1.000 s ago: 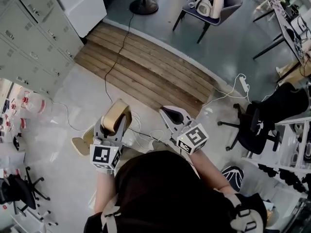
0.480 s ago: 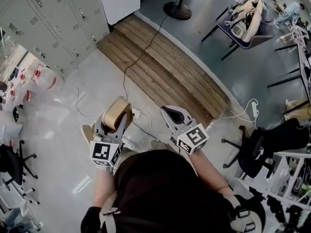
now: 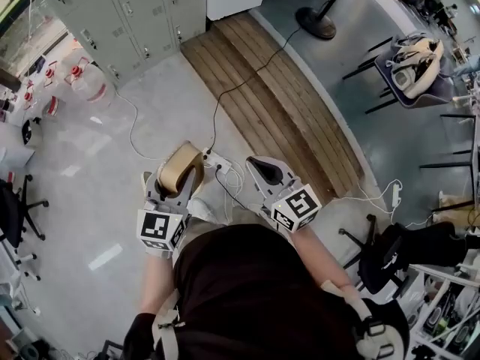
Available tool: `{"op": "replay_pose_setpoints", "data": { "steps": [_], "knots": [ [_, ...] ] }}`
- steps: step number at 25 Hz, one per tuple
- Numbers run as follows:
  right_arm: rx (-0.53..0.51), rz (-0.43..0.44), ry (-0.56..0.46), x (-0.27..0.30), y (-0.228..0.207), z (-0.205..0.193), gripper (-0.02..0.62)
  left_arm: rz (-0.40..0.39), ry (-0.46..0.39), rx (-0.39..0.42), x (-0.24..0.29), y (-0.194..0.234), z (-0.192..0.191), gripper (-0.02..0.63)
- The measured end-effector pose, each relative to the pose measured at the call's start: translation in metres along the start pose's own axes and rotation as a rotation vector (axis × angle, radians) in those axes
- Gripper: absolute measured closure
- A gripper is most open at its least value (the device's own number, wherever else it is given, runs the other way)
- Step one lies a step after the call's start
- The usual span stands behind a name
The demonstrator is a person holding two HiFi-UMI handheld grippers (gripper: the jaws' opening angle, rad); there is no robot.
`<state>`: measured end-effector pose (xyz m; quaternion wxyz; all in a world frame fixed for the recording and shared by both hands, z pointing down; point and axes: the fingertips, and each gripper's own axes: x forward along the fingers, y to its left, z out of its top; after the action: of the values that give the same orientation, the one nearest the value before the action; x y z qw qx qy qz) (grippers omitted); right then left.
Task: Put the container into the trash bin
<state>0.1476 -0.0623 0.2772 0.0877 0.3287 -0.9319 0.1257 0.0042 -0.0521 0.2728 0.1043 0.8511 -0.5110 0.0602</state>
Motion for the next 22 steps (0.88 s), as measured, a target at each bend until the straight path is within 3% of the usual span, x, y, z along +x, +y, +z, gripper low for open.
{"op": "replay_pose_setpoints", "data": {
  "steps": [12,22],
  "knots": [
    [-0.033,0.082,0.102,0.097,0.063,-0.02,0.58,0.081,0.055,-0.067,-0.062,0.101,-0.05,0.428],
    [-0.032,0.113,0.201,0.146,0.078,-0.052,0.58,0.073,0.154,-0.134,-0.067,0.138,-0.099,0.428]
  ]
}}
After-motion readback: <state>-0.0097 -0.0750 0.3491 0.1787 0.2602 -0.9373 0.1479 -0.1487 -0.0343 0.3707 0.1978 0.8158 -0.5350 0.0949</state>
